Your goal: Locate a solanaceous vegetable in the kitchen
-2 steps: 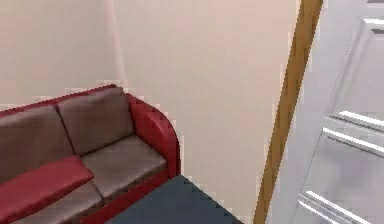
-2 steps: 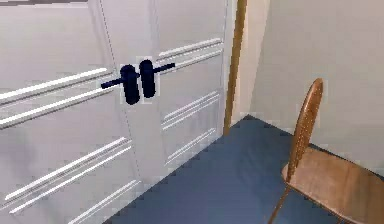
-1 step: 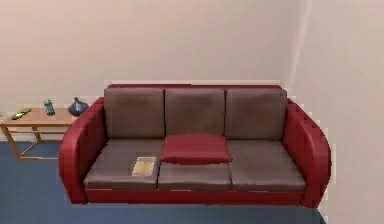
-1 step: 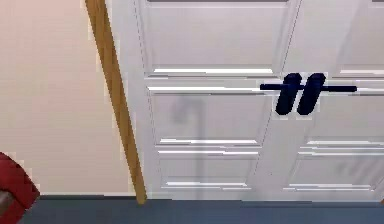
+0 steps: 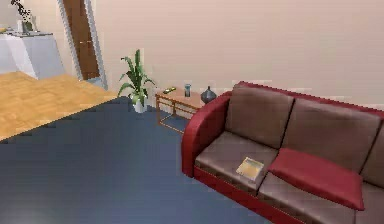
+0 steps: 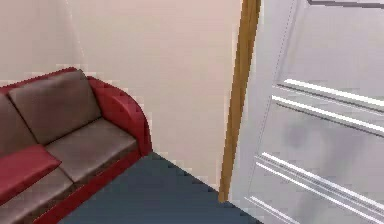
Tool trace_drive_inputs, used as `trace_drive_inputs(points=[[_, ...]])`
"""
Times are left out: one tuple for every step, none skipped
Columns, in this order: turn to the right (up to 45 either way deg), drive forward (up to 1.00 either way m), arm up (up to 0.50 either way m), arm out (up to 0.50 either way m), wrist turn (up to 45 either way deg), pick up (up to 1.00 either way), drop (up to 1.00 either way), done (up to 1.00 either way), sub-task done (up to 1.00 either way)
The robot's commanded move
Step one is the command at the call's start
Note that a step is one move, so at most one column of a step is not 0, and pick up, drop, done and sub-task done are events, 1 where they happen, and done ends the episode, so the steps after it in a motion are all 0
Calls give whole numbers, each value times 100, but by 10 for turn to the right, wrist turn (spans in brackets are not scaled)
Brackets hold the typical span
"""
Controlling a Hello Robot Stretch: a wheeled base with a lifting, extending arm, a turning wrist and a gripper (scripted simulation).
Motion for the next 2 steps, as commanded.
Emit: trace_drive_inputs(points=[[0, 60, 0, 0, 0, 0, 0, 0, 0], [-450, 0, 0, 0, 0, 0, 0, 0, 0]])
